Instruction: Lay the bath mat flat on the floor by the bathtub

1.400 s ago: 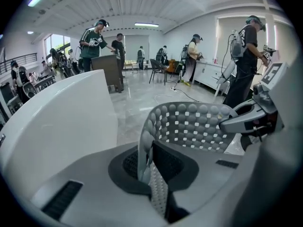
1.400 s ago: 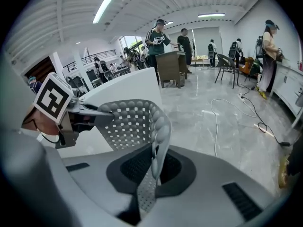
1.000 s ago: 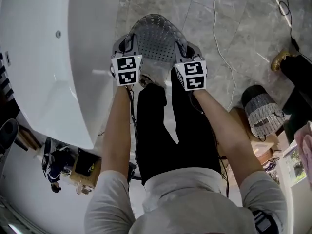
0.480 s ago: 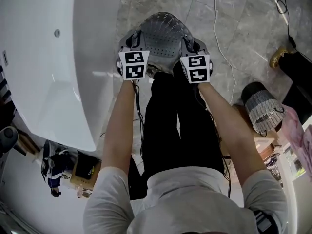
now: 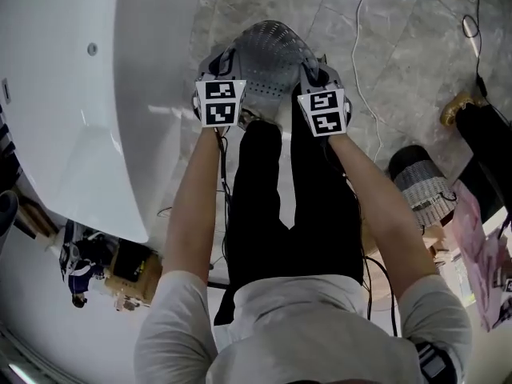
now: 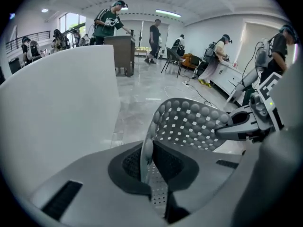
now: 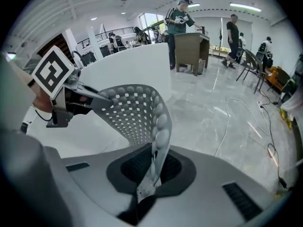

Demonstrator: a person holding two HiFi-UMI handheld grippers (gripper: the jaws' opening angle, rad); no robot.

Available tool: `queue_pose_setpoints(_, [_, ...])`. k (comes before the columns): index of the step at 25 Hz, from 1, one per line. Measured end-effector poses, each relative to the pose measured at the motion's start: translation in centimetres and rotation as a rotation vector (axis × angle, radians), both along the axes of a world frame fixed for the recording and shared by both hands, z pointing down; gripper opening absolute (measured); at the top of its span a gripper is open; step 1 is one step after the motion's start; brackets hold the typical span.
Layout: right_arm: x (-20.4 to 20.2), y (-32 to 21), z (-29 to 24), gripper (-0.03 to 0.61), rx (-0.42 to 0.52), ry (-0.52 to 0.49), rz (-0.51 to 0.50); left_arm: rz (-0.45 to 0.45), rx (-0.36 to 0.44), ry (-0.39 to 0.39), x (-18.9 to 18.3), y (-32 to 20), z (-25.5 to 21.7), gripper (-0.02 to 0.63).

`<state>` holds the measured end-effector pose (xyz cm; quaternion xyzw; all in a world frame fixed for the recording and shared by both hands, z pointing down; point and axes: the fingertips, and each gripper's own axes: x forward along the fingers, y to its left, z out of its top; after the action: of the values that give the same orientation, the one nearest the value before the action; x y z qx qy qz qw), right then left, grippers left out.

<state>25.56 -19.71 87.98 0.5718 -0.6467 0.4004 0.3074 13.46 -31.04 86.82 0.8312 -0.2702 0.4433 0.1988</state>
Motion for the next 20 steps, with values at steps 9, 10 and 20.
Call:
queue_pose_setpoints(9, [4.5,-3.8,3.6,0.021,-0.045,-0.061,-0.047,-0.144,-0.040,-0.079,2.2,-2.4,2.7,0.031])
queue_pose_setpoints(10, [5.1,-4.4,4.2,0.021,-0.046,-0.064,-0.049,-0.136,-0.035,-0.087,2.7,-2.7,3.2,0.031])
queue_pose_setpoints(20, [8.2,-5.1,7.2,0.020,-0.069,-0.070,-0.118,-0.069,-0.041,-0.064,5.3,-4.0,5.2,0.031])
